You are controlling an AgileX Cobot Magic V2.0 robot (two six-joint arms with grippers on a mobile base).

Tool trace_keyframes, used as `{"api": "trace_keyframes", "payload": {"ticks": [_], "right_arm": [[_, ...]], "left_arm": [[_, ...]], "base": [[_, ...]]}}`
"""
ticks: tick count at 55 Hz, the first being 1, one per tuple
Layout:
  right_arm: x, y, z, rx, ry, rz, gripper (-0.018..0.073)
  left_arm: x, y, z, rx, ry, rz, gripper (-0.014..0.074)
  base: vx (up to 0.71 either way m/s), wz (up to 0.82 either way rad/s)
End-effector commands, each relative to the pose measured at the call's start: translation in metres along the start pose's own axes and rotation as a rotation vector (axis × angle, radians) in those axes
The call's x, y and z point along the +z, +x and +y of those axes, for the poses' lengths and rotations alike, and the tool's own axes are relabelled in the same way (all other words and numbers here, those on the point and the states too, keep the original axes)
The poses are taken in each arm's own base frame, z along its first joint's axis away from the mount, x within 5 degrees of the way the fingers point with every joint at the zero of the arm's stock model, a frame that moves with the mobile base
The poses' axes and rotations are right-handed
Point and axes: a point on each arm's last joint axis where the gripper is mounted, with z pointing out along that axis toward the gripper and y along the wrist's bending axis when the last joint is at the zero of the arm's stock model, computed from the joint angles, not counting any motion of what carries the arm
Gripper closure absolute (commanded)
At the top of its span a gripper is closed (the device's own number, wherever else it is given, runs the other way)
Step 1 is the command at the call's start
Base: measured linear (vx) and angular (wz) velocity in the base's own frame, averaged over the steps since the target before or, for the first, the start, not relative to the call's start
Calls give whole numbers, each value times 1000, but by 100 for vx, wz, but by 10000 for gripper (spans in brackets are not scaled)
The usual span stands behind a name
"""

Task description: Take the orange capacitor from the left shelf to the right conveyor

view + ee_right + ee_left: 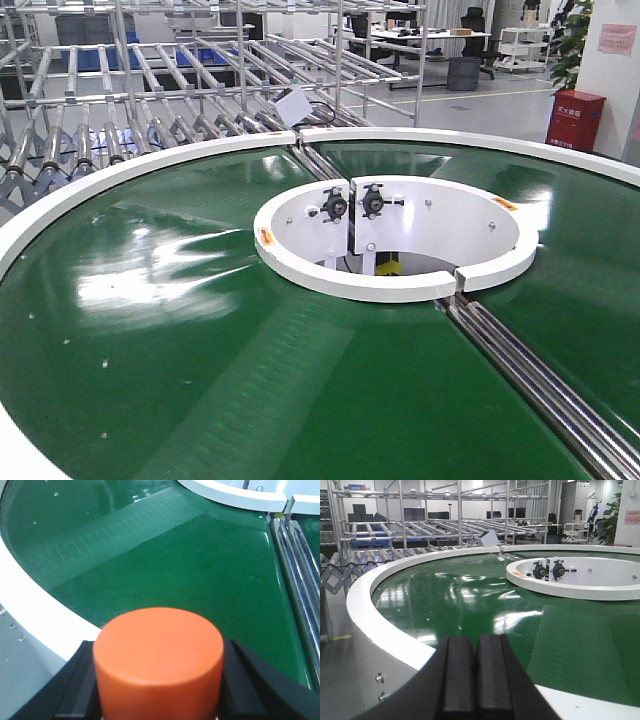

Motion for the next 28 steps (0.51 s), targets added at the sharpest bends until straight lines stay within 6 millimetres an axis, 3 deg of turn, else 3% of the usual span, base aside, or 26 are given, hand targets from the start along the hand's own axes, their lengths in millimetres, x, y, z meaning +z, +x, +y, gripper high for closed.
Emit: {"api": "trace_keyframes", "payload": {"ticks": [1, 28], "right_arm": [[-4, -15, -1, -15, 14, -99, 233], [-4, -15, -1, -15, 14, -101, 233]], "left_arm": [[0, 3, 0, -9, 1, -60, 603], [0, 3, 0, -9, 1, -60, 603]], "base": [[8, -6], [4, -3]]}}
